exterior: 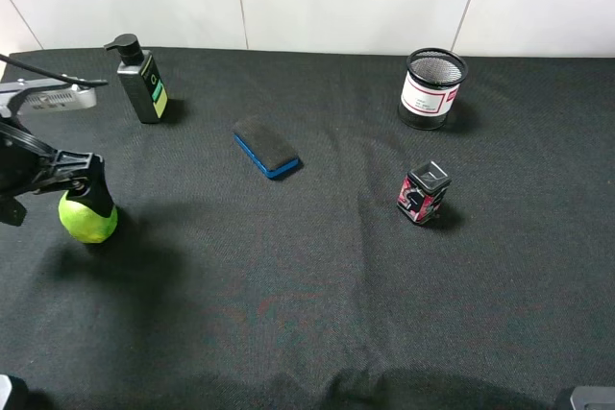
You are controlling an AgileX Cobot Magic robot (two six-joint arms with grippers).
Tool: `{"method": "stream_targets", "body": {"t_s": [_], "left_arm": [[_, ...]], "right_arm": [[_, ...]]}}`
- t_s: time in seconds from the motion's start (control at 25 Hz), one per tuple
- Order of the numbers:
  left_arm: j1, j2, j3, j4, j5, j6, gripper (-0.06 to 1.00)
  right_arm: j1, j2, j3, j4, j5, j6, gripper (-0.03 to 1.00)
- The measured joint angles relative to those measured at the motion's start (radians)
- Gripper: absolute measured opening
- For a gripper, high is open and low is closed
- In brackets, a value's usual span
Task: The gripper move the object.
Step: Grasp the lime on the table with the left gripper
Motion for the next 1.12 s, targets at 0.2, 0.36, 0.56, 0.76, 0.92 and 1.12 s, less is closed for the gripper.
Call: {"method": "stream_targets", "body": {"t_s": [0.2, 0.36, 0.56, 0.76, 0.92, 1.12], "left_arm": [[0.0, 0.069, 0.0, 0.0, -0.054, 0.002, 0.99], [0.0, 0.126, -0.001, 0.0, -0.098, 0.017, 0.99], [0.0, 0.197, -0.002, 0.0, -0.159, 0.02, 0.99], [0.0, 0.248, -0.002, 0.0, -0.218, 0.022, 0.99], [0.0, 0.266, -0.002, 0.0, -0.248, 0.022, 0.98], [0.0, 0.267, -0.002, 0.0, -0.261, 0.023, 0.88]], "right_arm": [[0.0, 0.0, 0.0, 0.0, 0.0, 0.0, 0.69], [0.0, 0.0, 0.0, 0.0, 0.0, 0.0, 0.69], [0.0, 0.0, 0.0, 0.0, 0.0, 0.0, 0.69], [0.0, 0.0, 0.0, 0.0, 0.0, 0.0, 0.69], [0.0, 0.0, 0.0, 0.0, 0.0, 0.0, 0.69], [0.0, 0.0, 0.0, 0.0, 0.0, 0.0, 0.69]]}}
